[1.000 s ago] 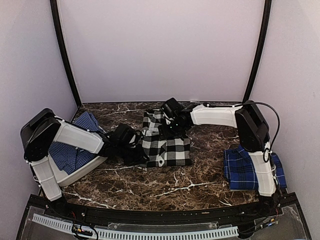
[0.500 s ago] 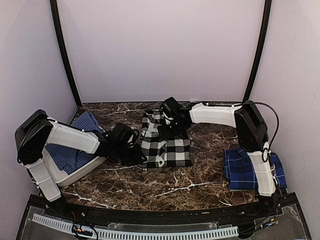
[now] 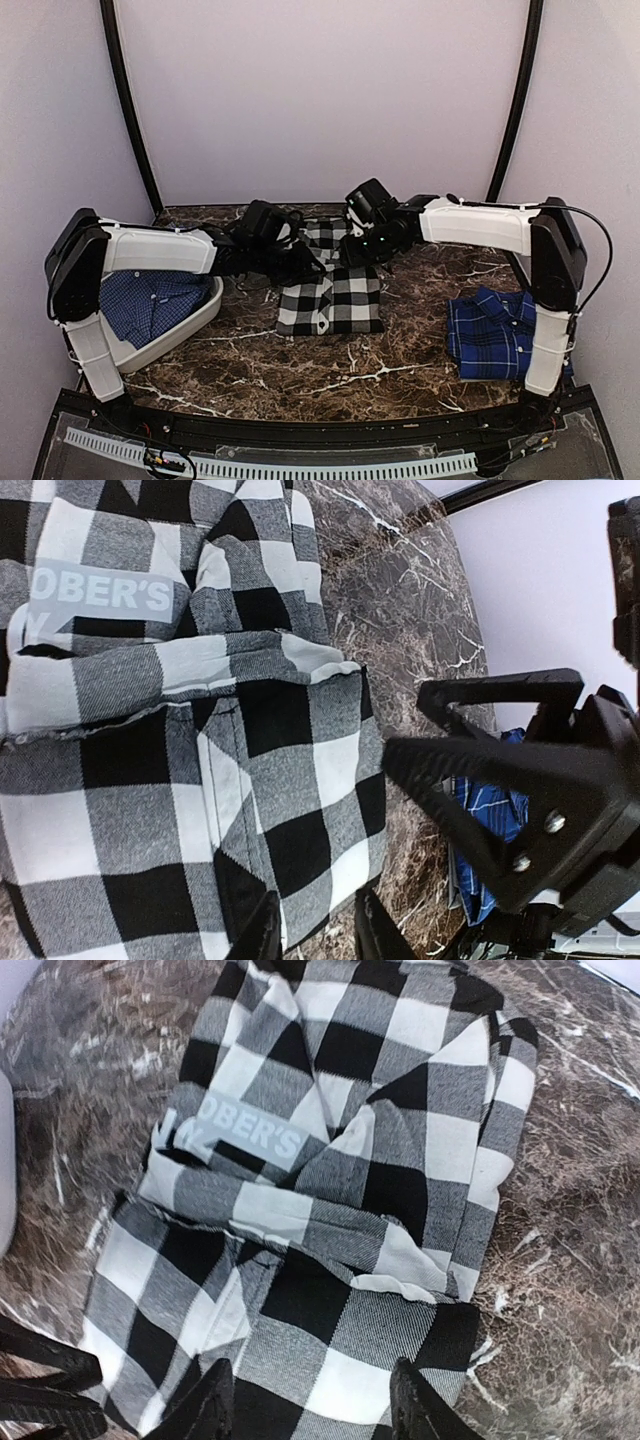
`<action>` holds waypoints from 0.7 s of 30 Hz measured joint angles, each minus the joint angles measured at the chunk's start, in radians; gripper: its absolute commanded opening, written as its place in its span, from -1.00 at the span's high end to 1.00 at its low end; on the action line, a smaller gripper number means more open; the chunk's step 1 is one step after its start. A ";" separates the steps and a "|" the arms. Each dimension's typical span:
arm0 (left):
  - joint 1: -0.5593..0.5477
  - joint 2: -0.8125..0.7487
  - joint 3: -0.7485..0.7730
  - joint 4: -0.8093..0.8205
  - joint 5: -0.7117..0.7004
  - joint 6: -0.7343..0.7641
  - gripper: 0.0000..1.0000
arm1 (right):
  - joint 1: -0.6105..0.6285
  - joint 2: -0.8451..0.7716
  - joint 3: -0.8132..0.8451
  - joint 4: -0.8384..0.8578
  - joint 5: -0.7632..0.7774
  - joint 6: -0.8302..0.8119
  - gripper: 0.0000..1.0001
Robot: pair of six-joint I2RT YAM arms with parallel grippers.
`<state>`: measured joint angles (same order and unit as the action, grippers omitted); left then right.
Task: Fold and stack the long sleeve shirts
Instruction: Smooth out the 2/3-rectangle-folded shirt at the center of the board.
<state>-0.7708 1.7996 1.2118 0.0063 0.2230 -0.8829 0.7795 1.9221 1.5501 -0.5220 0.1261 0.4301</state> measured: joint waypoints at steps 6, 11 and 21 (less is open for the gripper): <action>-0.010 0.129 0.050 0.016 0.051 0.008 0.51 | -0.021 0.109 -0.020 0.008 -0.020 0.009 0.28; -0.034 0.203 0.053 0.029 0.073 0.008 0.51 | -0.052 0.190 -0.018 0.023 -0.040 0.002 0.12; -0.060 0.241 0.057 0.036 0.068 0.004 0.52 | -0.059 0.186 -0.002 0.010 -0.058 -0.013 -0.03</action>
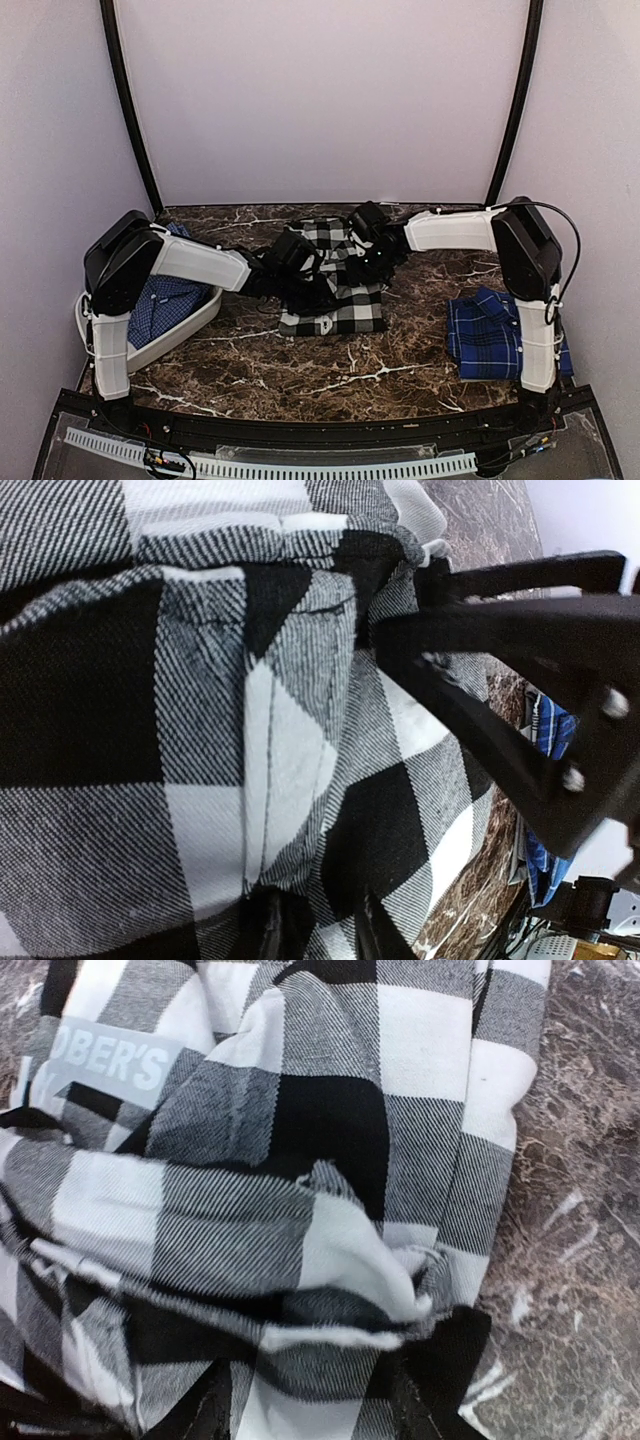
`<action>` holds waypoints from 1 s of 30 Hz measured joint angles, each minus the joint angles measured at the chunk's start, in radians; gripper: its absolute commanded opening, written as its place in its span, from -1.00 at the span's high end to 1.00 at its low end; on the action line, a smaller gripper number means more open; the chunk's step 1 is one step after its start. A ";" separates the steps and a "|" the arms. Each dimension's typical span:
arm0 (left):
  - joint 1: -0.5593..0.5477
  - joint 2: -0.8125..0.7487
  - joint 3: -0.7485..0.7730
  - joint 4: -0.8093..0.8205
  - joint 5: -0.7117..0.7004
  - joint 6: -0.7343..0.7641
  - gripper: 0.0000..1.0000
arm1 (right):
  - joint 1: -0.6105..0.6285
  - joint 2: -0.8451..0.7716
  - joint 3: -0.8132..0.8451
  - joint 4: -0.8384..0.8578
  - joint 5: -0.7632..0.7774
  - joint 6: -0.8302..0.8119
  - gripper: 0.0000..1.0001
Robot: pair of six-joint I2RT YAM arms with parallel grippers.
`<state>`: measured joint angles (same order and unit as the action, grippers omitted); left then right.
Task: Fold and stack the long sleeve shirts
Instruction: Smooth out the 2/3-rectangle-folded shirt at the center of the board.
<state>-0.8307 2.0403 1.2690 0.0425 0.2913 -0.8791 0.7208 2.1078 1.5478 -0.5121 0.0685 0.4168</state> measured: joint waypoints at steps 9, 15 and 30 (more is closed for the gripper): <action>0.003 -0.208 -0.110 -0.069 -0.079 -0.008 0.49 | 0.095 -0.323 -0.214 0.028 -0.016 0.027 0.12; 0.030 -0.377 -0.283 -0.066 -0.091 -0.012 0.48 | 0.116 -0.324 -0.378 0.076 -0.075 0.074 0.28; 0.043 -0.439 -0.491 -0.137 -0.087 -0.024 0.46 | 0.130 -0.428 -0.627 0.183 -0.133 0.187 0.14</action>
<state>-0.7876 1.6012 0.7780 -0.0940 0.2047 -0.9028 0.8505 1.6802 0.9207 -0.3294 -0.0643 0.6033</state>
